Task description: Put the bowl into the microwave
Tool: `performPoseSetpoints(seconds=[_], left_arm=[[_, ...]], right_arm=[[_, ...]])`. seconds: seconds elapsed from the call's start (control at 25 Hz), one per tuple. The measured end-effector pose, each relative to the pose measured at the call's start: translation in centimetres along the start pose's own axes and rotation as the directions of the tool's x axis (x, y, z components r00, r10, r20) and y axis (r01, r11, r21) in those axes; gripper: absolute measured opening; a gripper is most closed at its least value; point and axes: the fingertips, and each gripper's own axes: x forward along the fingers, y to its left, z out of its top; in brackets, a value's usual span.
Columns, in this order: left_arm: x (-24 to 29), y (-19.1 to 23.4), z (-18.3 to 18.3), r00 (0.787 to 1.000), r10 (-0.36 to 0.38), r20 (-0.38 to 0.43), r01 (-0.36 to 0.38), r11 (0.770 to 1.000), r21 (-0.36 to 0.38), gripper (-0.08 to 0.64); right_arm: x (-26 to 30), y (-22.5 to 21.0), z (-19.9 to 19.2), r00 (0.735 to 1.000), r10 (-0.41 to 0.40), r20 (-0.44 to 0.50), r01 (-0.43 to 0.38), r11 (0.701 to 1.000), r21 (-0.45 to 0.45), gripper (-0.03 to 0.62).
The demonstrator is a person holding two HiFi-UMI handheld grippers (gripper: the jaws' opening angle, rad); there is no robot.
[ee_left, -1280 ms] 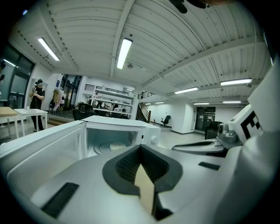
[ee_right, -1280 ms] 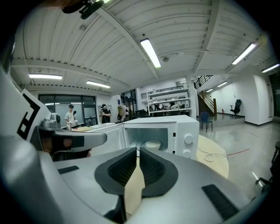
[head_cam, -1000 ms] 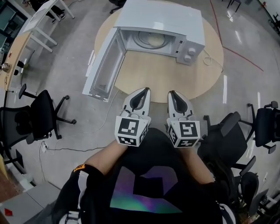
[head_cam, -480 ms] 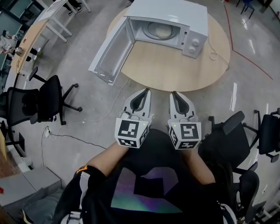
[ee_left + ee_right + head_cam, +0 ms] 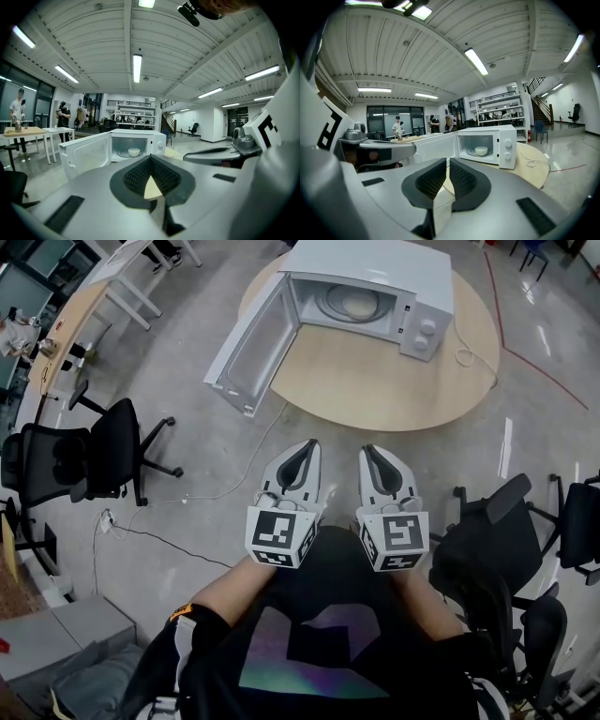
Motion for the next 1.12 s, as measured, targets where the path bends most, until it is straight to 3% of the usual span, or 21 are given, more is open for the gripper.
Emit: performPoseSetpoints(seconds=[0.36,1.12], left_arm=[[-2.8,5.7,-1.3,0.999,0.041,-0.016,-0.041,0.998,-0.047,0.044],[-4.6,8.1,-1.8,0.999,-0.044,-0.012,0.044,0.997,-0.060,0.044]], right_arm=[[1.0,4.8,-1.1,0.999,0.001,-0.050,-0.001,1.000,0.006,0.035],[1.2,8.2,-1.6,0.994,-0.086,-0.073,0.085,0.996,-0.008,0.015]])
